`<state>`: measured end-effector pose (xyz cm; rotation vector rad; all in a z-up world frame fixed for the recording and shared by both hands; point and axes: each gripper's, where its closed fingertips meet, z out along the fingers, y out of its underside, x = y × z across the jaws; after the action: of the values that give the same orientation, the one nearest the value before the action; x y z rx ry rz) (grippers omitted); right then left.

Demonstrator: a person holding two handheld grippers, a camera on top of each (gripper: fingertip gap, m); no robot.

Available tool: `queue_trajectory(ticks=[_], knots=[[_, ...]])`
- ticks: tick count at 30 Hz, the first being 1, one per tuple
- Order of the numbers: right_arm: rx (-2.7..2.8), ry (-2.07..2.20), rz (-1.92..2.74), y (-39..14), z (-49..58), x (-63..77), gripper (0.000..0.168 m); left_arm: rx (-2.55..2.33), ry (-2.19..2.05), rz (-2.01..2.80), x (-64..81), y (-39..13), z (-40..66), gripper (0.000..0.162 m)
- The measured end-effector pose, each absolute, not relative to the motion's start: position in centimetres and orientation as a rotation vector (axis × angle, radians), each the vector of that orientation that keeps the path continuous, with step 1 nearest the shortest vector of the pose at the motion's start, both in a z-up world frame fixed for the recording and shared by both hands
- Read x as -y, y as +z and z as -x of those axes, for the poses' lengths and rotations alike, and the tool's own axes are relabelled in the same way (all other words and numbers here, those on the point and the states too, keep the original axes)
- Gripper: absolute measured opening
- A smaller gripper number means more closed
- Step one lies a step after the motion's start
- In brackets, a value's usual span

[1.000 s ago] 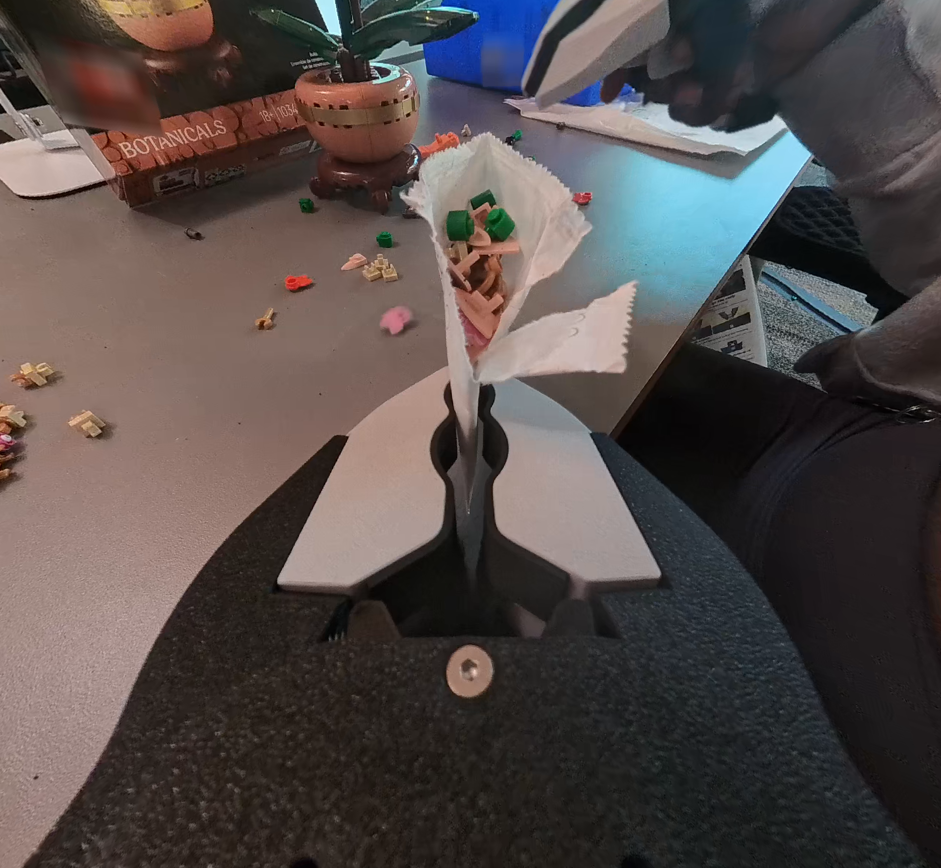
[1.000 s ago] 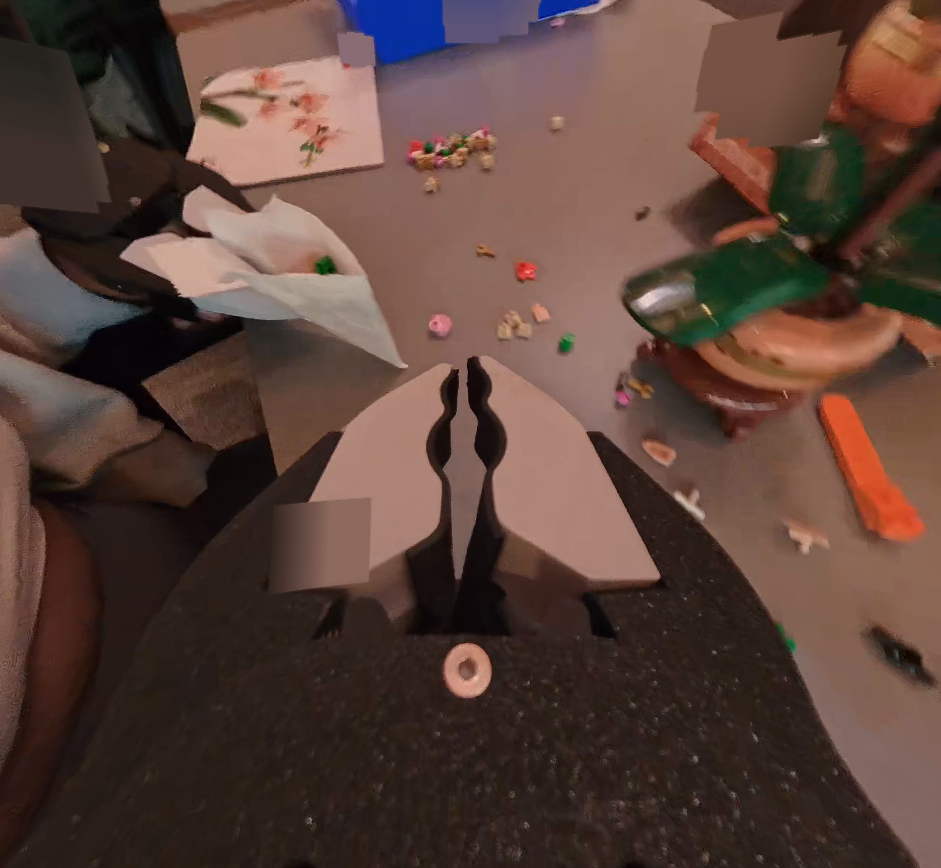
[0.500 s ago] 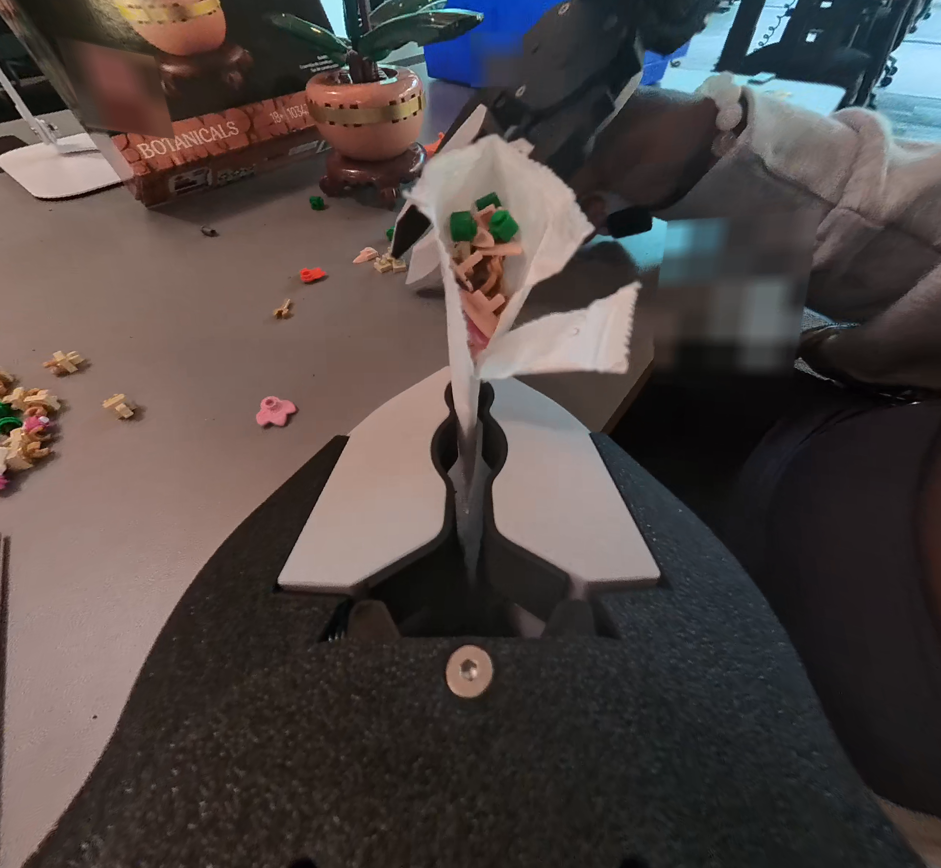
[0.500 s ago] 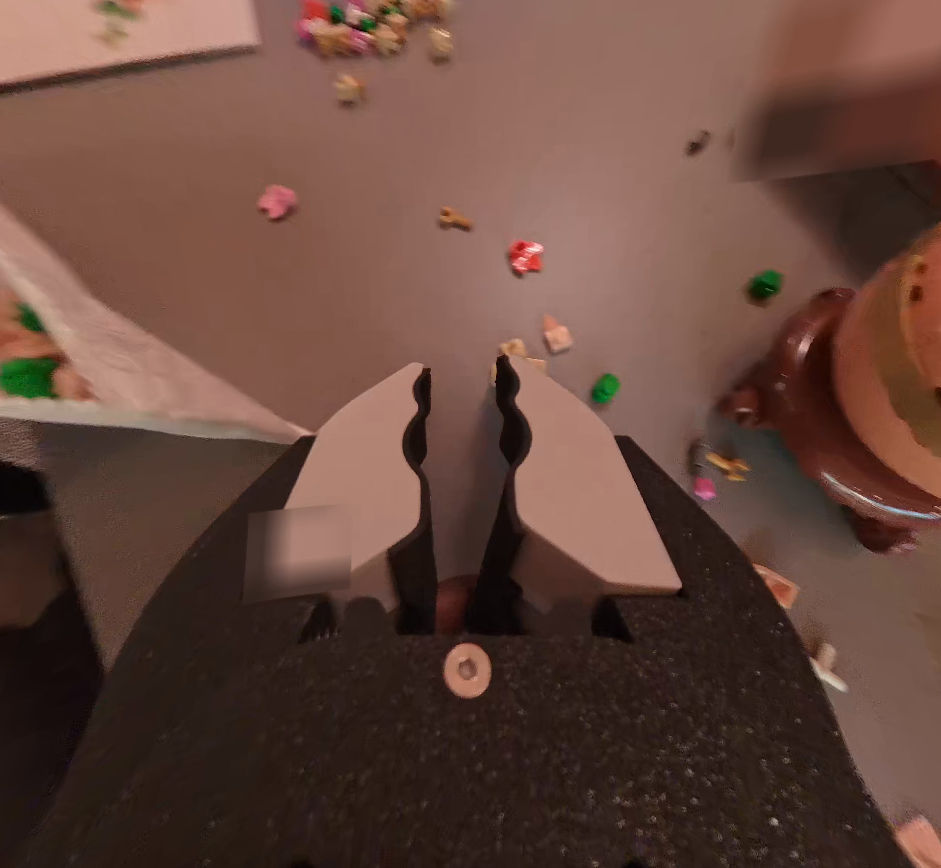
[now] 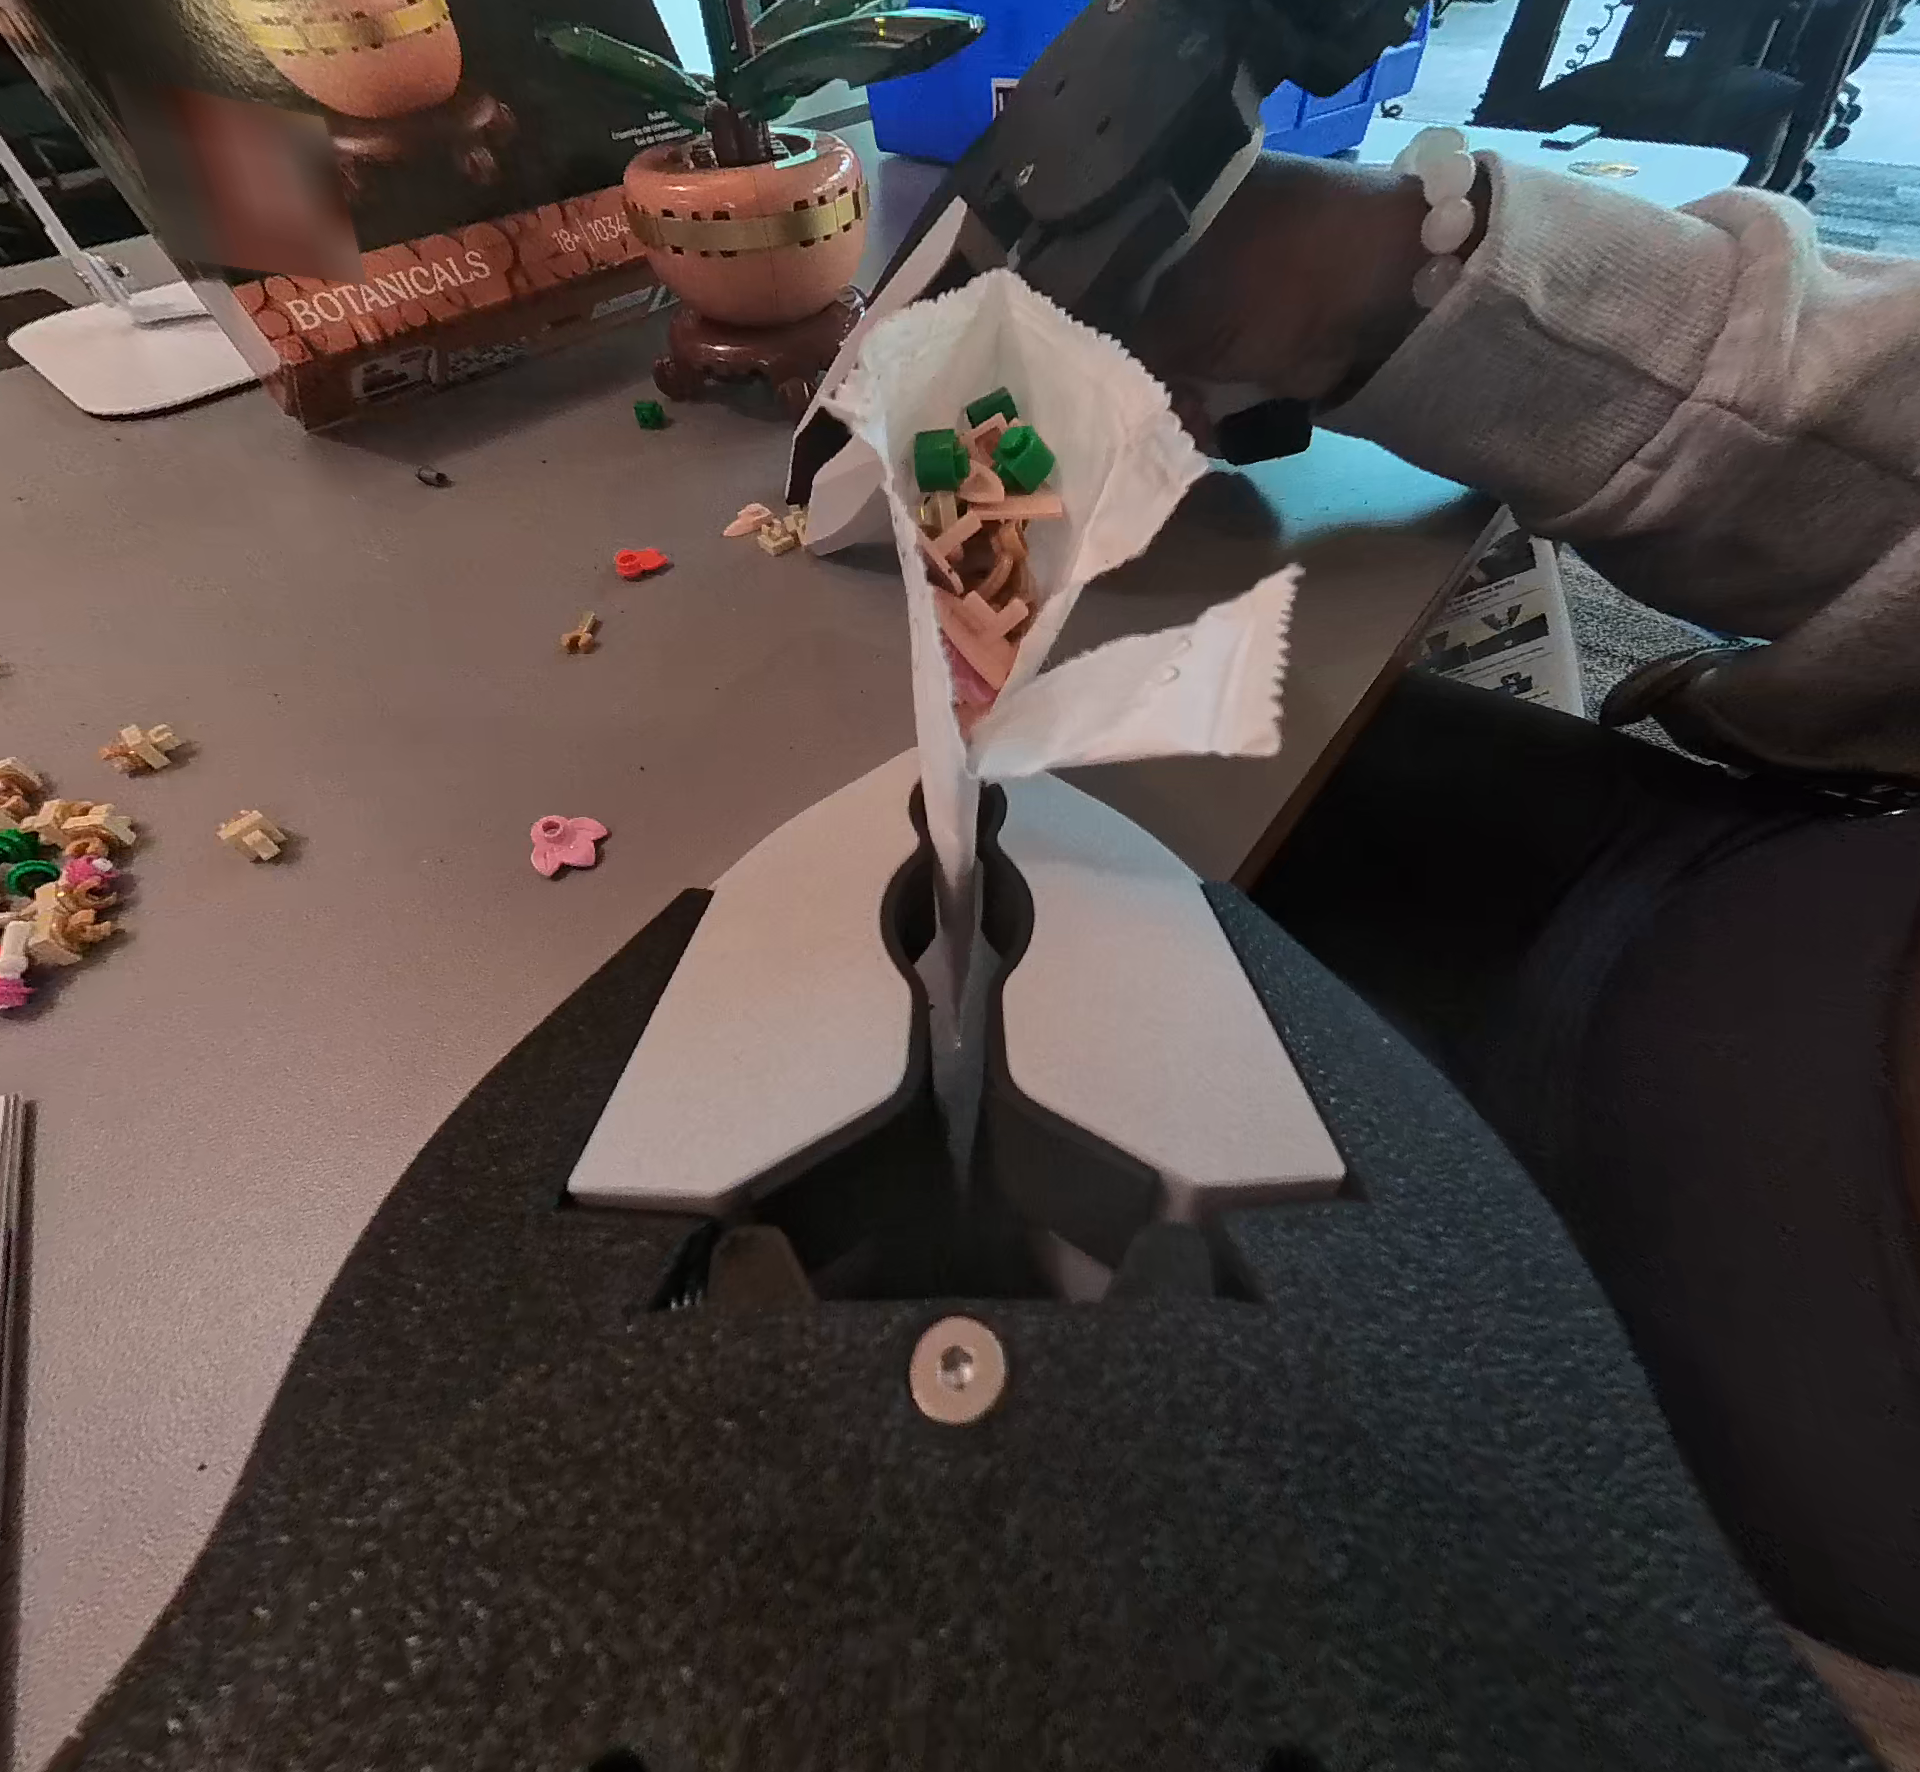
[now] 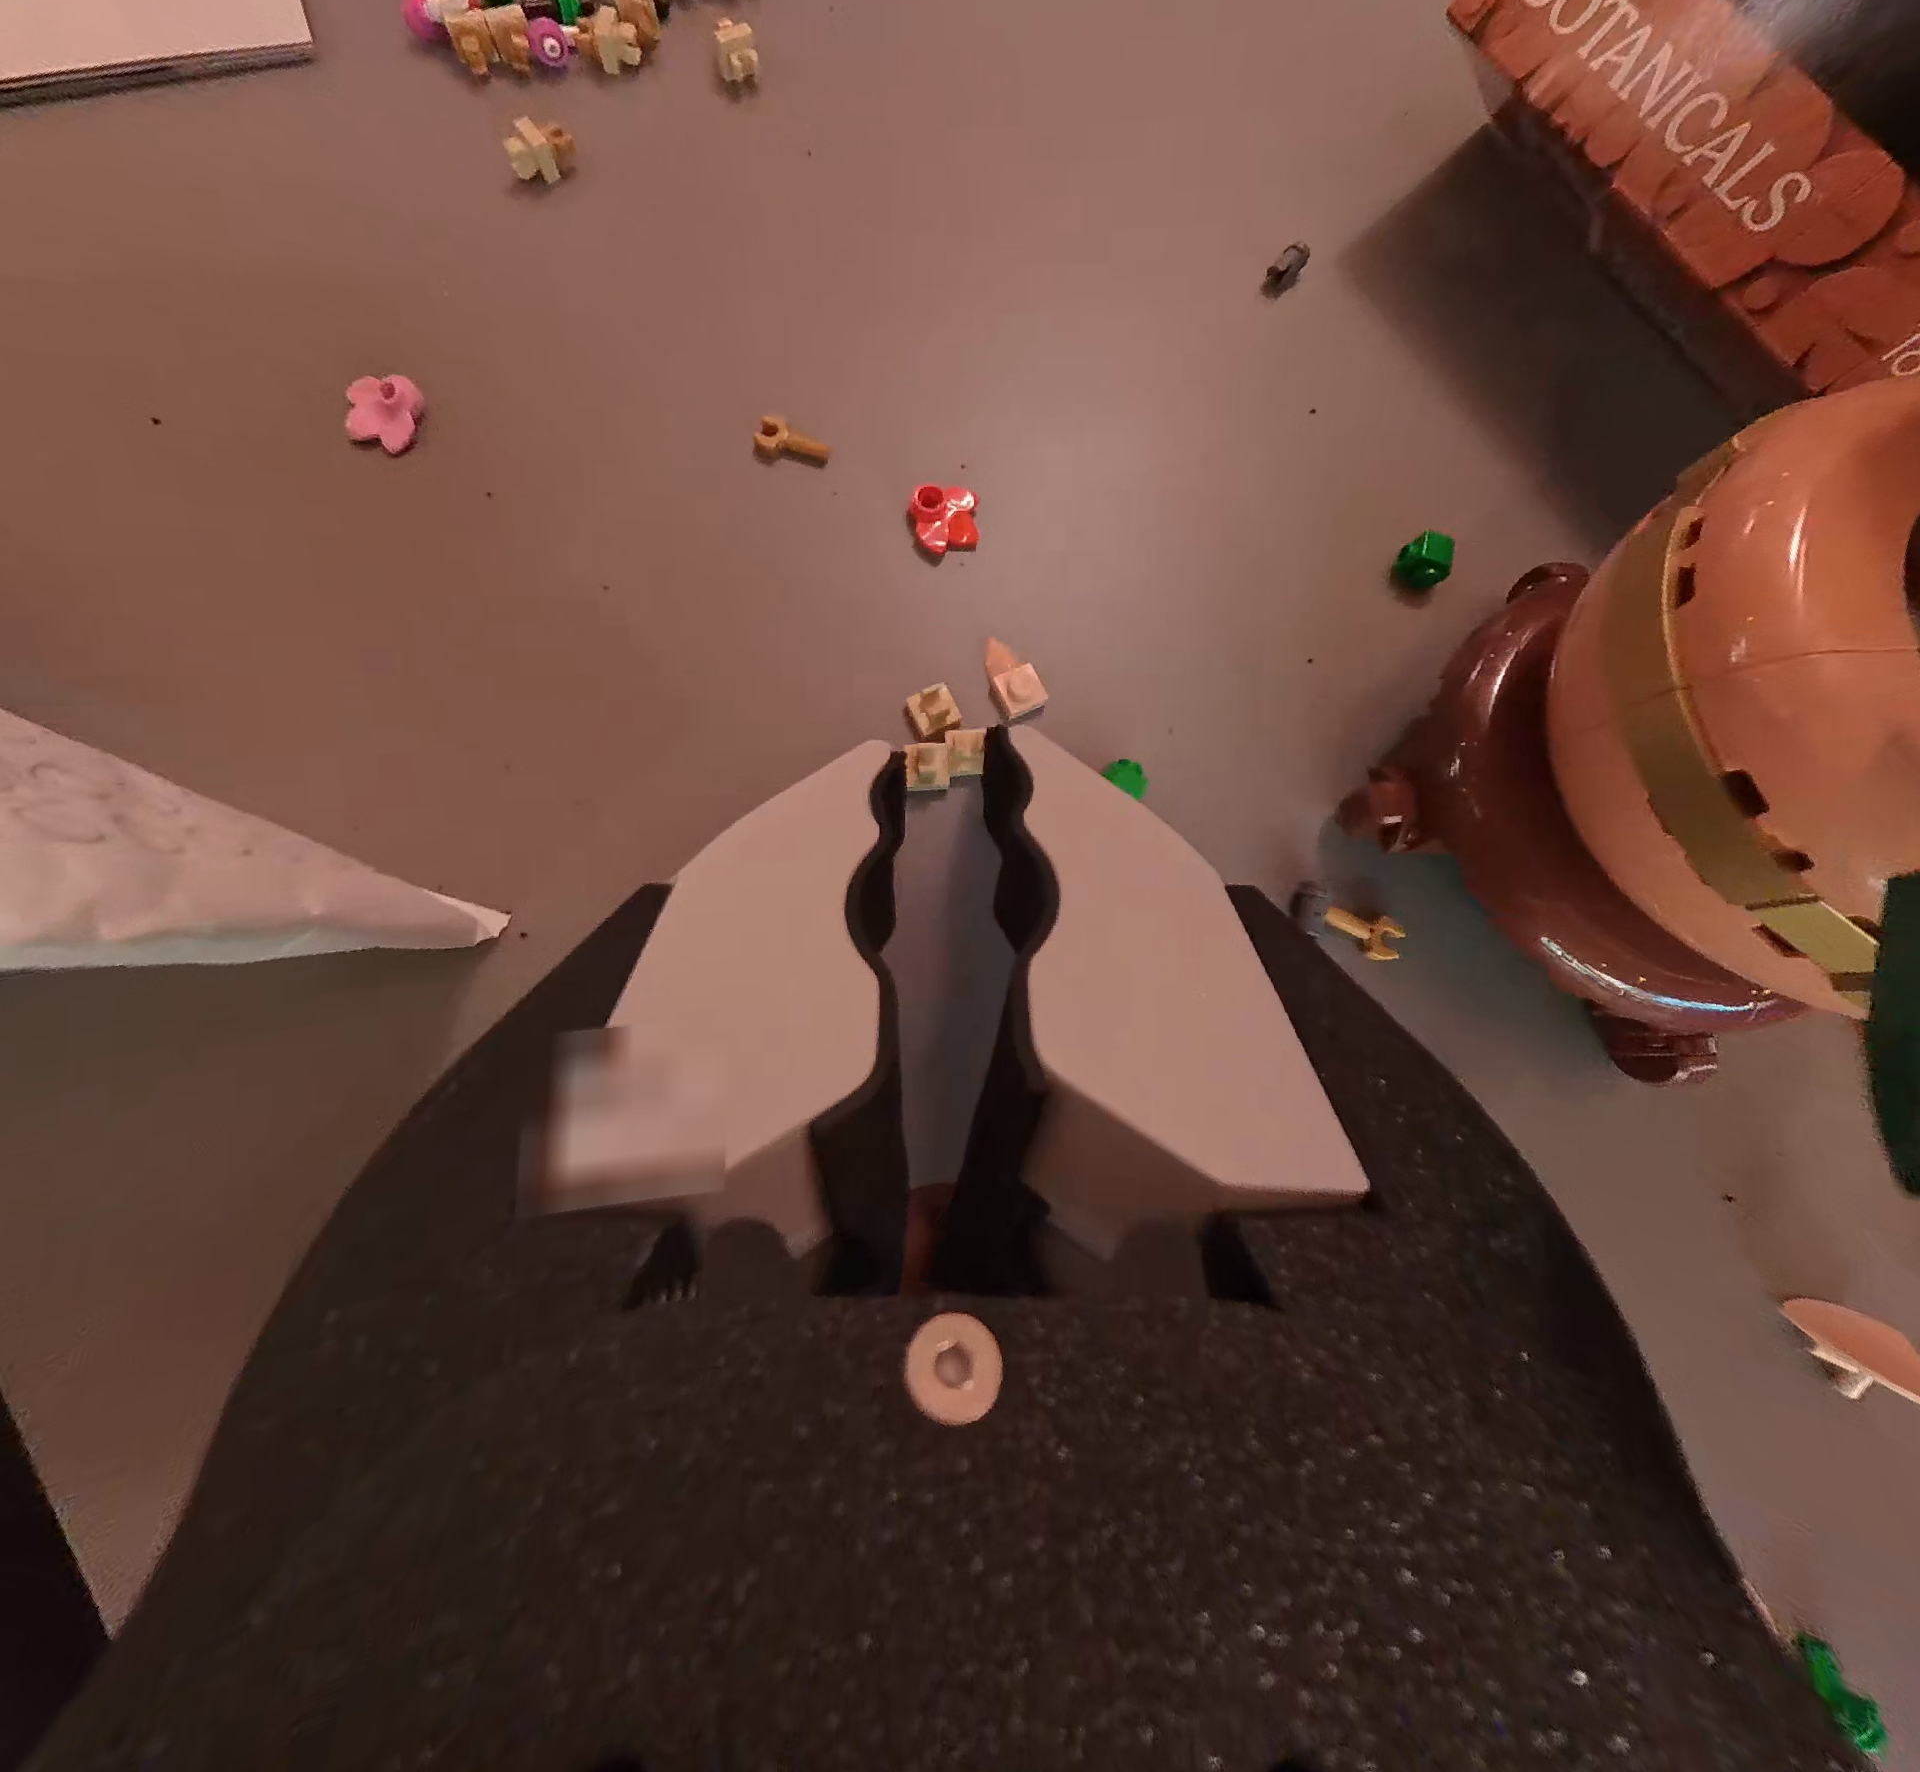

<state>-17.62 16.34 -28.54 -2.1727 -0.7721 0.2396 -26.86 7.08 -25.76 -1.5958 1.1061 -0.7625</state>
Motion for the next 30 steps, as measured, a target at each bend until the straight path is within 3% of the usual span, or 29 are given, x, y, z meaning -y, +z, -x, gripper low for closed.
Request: queue_trajectory(ticks=[8, 13, 20, 30], knots=[[0.773, 0.227, 2.163, -28.4, 16.8, -16.2, 0.004, -1.105, -0.759, 1.595, -7.1, -25.7, 26.9, 0.002], [0.774, 0.268, 2.149, -28.0, 17.6, -16.4, 0.025, -1.109, -0.753, 1.594, -7.1, -25.8, 26.9, 0.002], [0.749, 0.279, 2.204, -28.6, 18.6, -17.6, 0.008, -1.111, -0.752, 1.592, -7.1, -25.7, 26.9, 0.002], [0.687, 0.381, 2.126, -27.0, 18.4, -16.3, 0.006, -1.109, -0.732, 1.584, -7.2, -25.7, 26.8, 0.000]])
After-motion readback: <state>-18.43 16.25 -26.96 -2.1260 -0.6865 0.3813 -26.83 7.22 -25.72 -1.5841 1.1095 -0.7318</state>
